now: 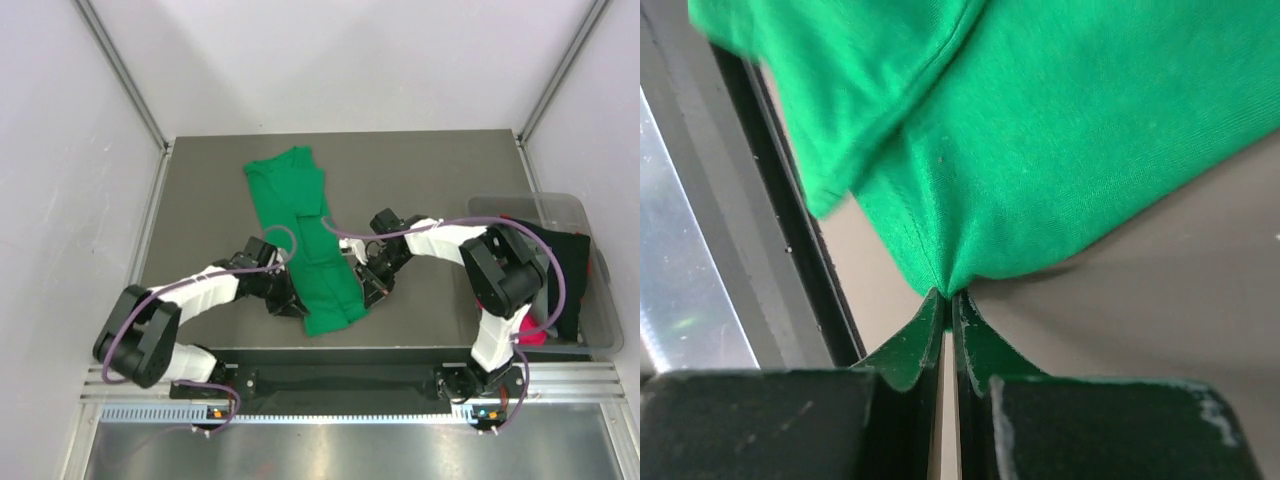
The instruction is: Fold and stack the t-shirts
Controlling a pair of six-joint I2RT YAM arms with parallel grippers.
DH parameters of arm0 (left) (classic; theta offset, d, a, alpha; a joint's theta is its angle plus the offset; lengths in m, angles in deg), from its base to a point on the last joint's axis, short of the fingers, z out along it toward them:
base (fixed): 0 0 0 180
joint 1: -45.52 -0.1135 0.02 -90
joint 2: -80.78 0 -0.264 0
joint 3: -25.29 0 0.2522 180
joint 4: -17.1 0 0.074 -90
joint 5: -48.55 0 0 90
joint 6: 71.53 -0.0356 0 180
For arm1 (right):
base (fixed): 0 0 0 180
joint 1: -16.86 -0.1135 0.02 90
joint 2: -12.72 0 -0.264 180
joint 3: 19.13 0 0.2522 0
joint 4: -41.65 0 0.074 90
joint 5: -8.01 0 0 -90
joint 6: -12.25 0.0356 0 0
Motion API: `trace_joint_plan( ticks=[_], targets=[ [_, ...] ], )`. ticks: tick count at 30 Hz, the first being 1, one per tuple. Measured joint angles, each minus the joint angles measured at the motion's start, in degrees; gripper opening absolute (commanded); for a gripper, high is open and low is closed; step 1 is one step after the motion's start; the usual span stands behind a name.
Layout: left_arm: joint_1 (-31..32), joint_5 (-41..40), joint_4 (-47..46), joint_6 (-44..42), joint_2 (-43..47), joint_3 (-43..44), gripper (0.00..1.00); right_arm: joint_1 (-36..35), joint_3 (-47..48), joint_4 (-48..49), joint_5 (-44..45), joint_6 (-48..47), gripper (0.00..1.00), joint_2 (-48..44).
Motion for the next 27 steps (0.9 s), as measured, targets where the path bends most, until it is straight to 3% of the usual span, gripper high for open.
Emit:
trace_joint_plan(
  ticks=[11, 20, 27],
  targets=[
    [-12.1, 1.0, 2.4, -4.5, 9.4, 12.6, 0.0, 0.0, 6.6, -0.5, -0.8, -0.6, 0.0, -13.5],
    [-16.7, 2.9, 5.5, -5.7, 12.3, 15.6, 0.0, 0.0, 18.0, -0.5, -1.0, 0.1, 0.0, -13.6],
    [-19.4, 3.0, 6.6, -6.0, 14.6, 14.1, 0.0, 0.0, 23.1, 2.7, 2.8, 1.9, 0.0, -7.9]
  ],
)
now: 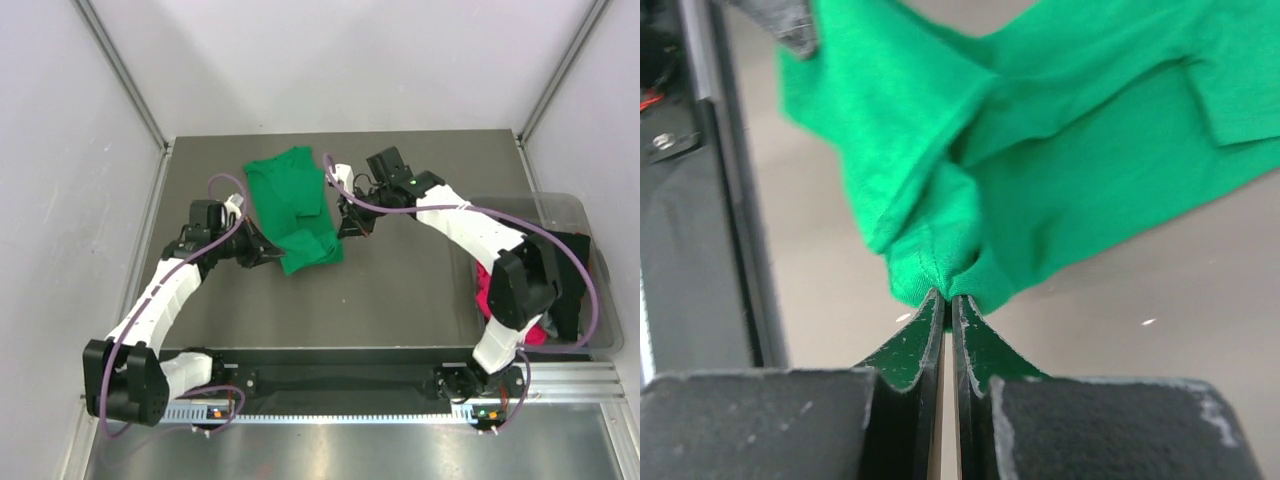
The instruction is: Fold and stack the t-shirts
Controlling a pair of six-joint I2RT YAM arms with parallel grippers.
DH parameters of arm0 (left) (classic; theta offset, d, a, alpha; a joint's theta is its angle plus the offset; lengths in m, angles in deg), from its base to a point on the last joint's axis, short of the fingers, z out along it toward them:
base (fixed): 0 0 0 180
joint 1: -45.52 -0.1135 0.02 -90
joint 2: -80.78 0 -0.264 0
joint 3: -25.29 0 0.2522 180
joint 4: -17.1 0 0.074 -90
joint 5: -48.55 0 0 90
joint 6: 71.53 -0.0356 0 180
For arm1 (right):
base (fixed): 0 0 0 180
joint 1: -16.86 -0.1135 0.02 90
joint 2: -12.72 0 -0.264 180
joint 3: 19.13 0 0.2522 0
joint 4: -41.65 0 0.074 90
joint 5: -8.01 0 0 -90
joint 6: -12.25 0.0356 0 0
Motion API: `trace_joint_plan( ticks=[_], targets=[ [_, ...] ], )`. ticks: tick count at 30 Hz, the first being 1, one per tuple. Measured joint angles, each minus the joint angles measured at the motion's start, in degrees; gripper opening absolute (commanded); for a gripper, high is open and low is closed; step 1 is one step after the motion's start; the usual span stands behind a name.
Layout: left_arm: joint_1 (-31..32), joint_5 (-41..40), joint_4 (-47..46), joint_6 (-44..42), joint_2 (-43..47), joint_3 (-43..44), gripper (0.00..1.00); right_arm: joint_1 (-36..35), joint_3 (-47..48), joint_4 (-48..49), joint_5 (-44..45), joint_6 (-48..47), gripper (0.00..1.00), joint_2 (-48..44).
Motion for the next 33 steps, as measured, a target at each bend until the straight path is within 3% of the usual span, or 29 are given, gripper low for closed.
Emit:
trace_joint_plan(
  ticks=[13, 21, 33],
  targets=[
    [-4.3, -0.8, -1.8, -1.4, -4.7, -0.4, 0.0, 0.0, 12.1, 6.5, 5.8, 3.8, 0.0, 14.6],
    [-7.5, -0.8, -5.7, -2.6, -14.8, 1.7, 0.0, 0.0, 25.2, 7.6, 8.6, 4.1, 0.0, 24.7],
    [-10.2, -0.1, -8.8, -5.6, -30.8, 12.1, 0.0, 0.7, 32.0, 9.5, 12.4, 4.5, 0.0, 32.2]
  ],
)
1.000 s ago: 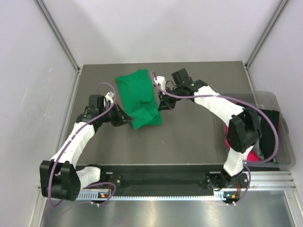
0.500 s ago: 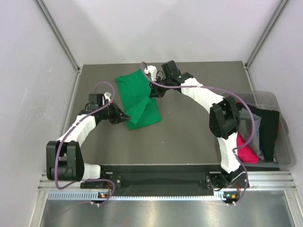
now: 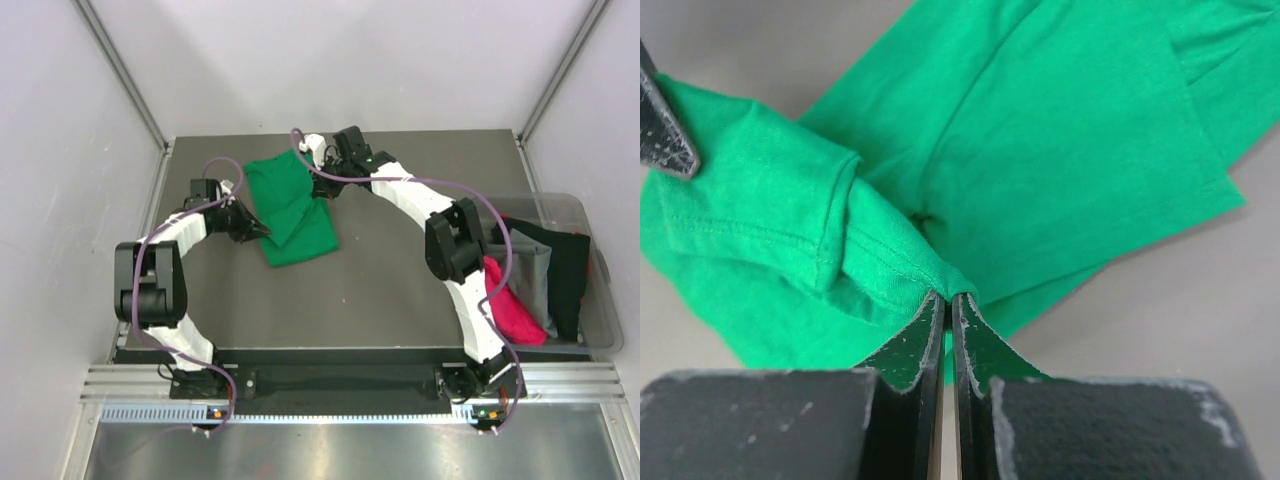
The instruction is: Fold and stack the t-shirts
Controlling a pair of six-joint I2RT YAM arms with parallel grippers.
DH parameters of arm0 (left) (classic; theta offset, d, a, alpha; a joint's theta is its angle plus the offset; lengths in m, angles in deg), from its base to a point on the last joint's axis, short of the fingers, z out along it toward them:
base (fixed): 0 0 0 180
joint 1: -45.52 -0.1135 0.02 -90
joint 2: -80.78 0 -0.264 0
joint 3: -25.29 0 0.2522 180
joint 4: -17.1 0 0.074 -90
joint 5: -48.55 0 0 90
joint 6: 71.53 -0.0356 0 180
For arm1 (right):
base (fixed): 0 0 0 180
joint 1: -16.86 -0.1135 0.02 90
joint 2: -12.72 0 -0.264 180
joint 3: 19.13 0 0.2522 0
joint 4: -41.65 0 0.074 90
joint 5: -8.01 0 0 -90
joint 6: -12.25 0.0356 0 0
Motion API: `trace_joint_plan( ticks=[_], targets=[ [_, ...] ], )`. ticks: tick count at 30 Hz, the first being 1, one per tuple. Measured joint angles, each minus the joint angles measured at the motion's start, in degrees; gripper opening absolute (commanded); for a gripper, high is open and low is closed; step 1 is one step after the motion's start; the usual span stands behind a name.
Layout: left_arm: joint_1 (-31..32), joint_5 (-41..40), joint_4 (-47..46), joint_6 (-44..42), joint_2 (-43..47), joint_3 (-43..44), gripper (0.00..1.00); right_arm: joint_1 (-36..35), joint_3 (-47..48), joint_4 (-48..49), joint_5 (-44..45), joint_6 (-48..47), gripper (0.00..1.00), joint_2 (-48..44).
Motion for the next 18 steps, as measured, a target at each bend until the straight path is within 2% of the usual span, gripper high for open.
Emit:
trace_joint_plan(
  ticks=[6, 8, 9, 10, 12, 13, 15, 18],
  targets=[
    [-0.1, 0.2, -1.2, -0.6, -4.2, 2.5, 0.0, 0.3, 1.8, 1.2, 0.9, 0.4, 0.0, 2.3],
    [-0.1, 0.3, -2.1, -0.5, -5.4, 3.2, 0.01, 0.4, 2.2, 1.7, 1.2, 0.9, 0.04, 2.7],
    [-0.2, 0.3, -2.5, -0.6, -5.9, 3.4, 0.11, 0.4, 2.4, 1.9, 1.4, 1.1, 0.18, 2.9],
    [-0.2, 0.3, -2.8, -0.7, -6.2, 3.6, 0.19, 0.5, 2.5, 2.1, 1.6, 1.6, 0.25, 3.0],
    [-0.2, 0.2, -2.4, -1.2, -6.8, 4.5, 0.29, 0.5, 2.5, 2.8, 2.6, 2.2, 0.31, 3.0],
    [-0.2, 0.1, -2.1, -1.5, -6.9, 5.2, 0.47, 0.5, 2.5, 3.0, 3.1, 2.5, 0.32, 3.0],
    [-0.2, -0.3, -1.5, -2.2, -6.8, 6.8, 0.53, 0.6, 2.5, 3.4, 3.9, 3.0, 0.37, 3.0],
    [-0.4, -1.2, -1.0, -3.4, -5.0, 7.9, 0.65, 0.7, 0.6, 4.5, 4.8, 3.5, 0.38, 1.8]
  ],
)
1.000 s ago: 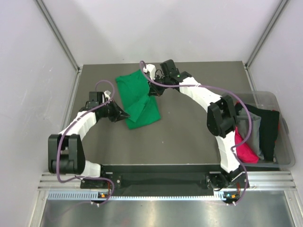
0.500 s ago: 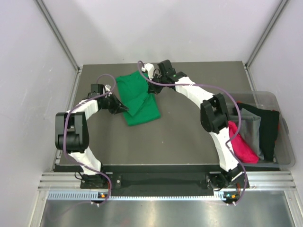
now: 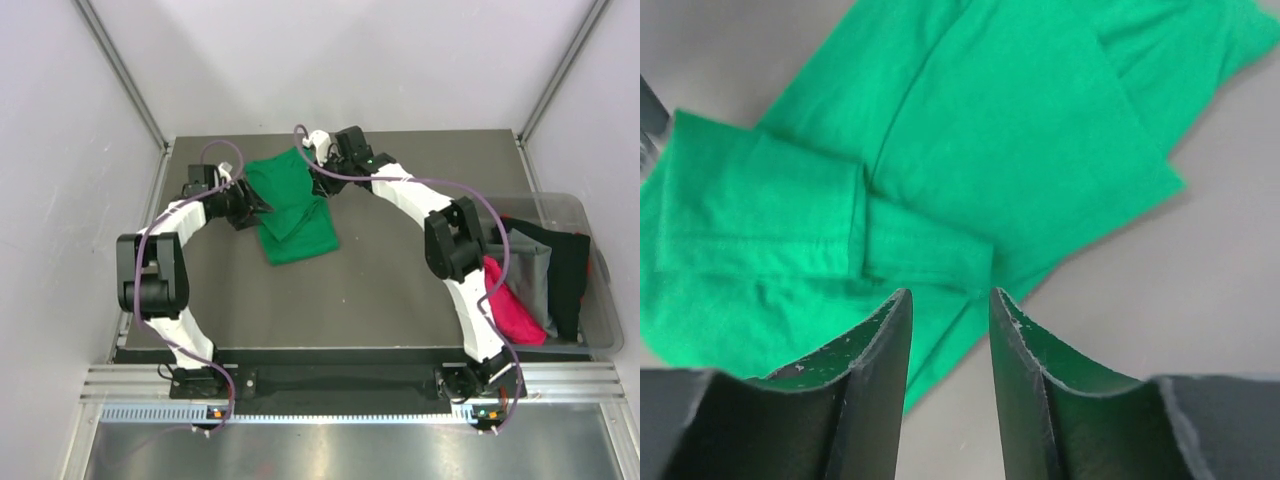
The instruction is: Fold and stack the t-shirts
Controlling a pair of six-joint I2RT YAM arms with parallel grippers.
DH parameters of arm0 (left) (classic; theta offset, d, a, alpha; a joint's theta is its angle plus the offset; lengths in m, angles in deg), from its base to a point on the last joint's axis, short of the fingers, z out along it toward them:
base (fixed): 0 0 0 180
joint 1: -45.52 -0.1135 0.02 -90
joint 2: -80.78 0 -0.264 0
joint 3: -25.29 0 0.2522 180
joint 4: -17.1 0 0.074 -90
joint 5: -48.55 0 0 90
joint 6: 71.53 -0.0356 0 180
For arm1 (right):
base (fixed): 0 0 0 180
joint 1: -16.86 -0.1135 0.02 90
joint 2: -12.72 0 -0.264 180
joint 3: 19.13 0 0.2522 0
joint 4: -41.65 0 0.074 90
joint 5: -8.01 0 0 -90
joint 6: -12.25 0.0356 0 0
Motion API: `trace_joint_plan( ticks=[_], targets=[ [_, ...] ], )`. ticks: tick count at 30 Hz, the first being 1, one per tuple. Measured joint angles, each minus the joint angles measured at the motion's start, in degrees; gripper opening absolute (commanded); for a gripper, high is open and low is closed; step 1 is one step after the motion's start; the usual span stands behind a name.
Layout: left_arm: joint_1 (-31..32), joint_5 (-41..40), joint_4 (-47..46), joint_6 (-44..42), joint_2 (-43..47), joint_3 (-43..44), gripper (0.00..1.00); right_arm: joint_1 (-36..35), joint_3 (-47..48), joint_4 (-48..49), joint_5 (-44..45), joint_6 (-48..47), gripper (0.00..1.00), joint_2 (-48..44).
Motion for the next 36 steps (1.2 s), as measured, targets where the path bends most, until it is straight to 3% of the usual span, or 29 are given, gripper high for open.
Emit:
trace_joint_plan(
  ticks=[5, 10, 17, 27, 36],
  targets=[
    [-0.8, 0.8, 1.7, -0.7, 7.8, -1.1, 0.68, 0.4, -12.8, 0.8, -0.3, 1.4, 0.38, -9.3],
    [-1.4, 4.0, 4.6, -1.0, 15.2, -8.2, 0.6, 0.8, -21.7, -1.6, -4.3, 3.0, 0.4, -16.5],
    [-0.9, 6.1, 11.0, 0.5, 12.9, -17.8, 0.63, 3.5, -23.2, -4.3, -11.8, 7.0, 0.44, -14.3],
    [-0.6, 3.8, 11.5, 0.7, 9.4, -17.7, 0.63, 5.9, -19.3, -5.5, -19.8, 12.2, 0.45, -4.1],
    [-0.5, 3.0, 10.5, 0.9, 4.6, -17.2, 0.58, 5.8, -20.5, -5.4, -21.9, 13.2, 0.46, -3.4]
  ],
)
